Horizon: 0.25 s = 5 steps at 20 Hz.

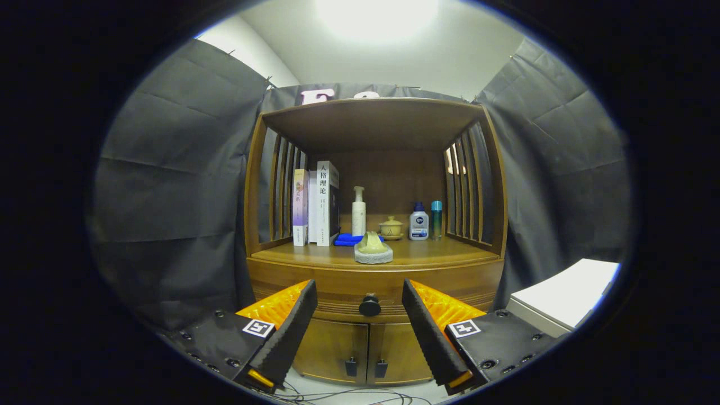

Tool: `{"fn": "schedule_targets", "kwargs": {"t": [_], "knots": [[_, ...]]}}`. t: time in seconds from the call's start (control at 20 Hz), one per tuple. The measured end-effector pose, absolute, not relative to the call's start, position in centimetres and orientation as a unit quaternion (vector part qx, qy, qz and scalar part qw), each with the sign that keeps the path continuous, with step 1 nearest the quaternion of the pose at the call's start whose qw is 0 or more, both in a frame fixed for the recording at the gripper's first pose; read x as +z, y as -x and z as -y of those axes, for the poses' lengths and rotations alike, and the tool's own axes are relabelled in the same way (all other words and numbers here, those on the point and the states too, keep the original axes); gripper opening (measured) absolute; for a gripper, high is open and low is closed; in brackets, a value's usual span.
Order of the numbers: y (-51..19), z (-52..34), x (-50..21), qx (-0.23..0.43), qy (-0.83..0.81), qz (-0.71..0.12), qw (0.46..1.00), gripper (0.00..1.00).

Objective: Pull open the drawer, take out the items inside it, and place them on the countertop above the cabinet.

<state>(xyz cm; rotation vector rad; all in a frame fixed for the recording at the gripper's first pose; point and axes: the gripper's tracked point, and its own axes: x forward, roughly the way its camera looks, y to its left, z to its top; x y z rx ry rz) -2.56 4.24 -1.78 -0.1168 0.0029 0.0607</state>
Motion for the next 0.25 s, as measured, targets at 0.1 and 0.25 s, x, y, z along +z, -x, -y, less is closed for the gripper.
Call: {"fn": "schedule_targets", "kwargs": {"t": [0.1, 0.25], "knots": [[2.52, -4.08, -1.6, 0.028, 0.058, 0.0, 0.998, 0.96], [2.44, -3.47, -1.34, 0.022, 0.05, 0.003, 0.999, 0.96]]}}
